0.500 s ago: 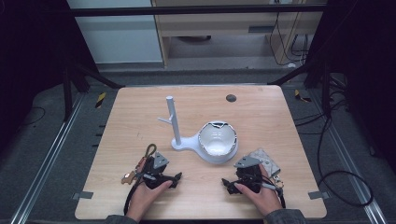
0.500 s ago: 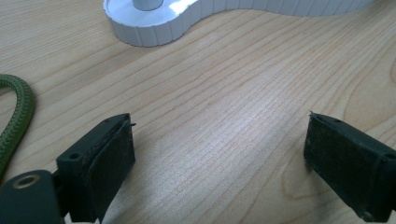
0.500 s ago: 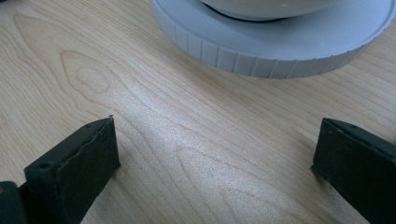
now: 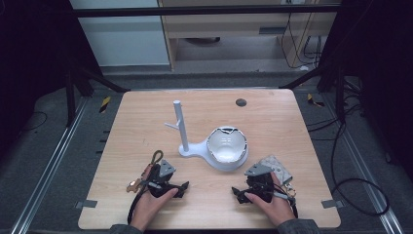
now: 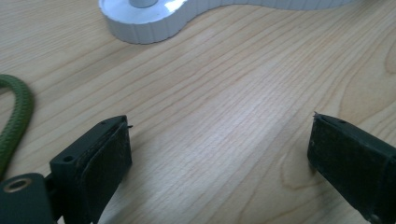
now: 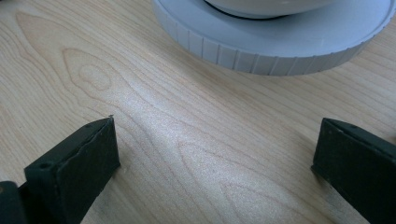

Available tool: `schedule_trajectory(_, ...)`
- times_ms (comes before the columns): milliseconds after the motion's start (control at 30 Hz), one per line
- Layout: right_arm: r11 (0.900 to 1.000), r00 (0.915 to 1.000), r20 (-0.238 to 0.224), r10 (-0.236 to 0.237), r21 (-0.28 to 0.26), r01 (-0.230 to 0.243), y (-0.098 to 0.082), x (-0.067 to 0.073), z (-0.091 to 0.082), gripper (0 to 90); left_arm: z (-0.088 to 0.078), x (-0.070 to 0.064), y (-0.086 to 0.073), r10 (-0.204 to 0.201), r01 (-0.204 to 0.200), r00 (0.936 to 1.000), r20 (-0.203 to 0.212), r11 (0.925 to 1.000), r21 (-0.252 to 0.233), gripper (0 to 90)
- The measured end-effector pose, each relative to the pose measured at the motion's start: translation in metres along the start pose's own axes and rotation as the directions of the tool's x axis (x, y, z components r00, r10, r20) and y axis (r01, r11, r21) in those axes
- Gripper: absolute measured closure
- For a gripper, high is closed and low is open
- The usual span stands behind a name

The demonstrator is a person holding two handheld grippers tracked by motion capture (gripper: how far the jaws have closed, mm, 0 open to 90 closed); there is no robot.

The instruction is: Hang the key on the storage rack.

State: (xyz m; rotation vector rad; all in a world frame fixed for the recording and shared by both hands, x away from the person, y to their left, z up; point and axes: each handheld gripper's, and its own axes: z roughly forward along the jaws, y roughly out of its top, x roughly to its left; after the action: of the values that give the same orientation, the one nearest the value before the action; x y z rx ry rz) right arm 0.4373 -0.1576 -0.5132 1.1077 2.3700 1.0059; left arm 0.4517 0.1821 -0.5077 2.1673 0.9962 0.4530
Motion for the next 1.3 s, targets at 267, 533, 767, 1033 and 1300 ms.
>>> schedule_trajectory(267,1.0,1.0,0.004,-0.009,-0.001,0.009,-0.001,0.0,0.0,0.2,-0.029,0.029,0.012,-0.017,0.022,0.9984,-0.053,0.9943,0.105,7.1)
schedule_trajectory(533,1.0,1.0,0.004,-0.008,-0.001,0.008,-0.001,0.0,0.0,0.2,-0.04,0.046,0.018,-0.009,0.027,0.9954,-0.095,0.9815,0.19,6.9)
schedule_trajectory(767,1.0,1.0,-0.003,-0.004,0.0,0.004,0.0,-0.002,0.0,0.2,-0.048,0.062,0.021,-0.019,0.05,0.9874,-0.157,0.9798,0.194,8.6)
schedule_trajectory(1033,1.0,1.0,0.0,0.004,-0.001,-0.004,0.001,-0.004,0.001,0.2,-0.055,0.074,0.029,-0.044,0.075,0.9878,-0.149,0.9748,0.21,8.2)
schedule_trajectory(1300,1.0,0.9999,0.009,0.012,0.001,-0.012,0.001,-0.005,0.001,0.2,-0.056,0.081,0.034,-0.063,0.096,0.989,-0.134,0.9599,0.263,9.1)
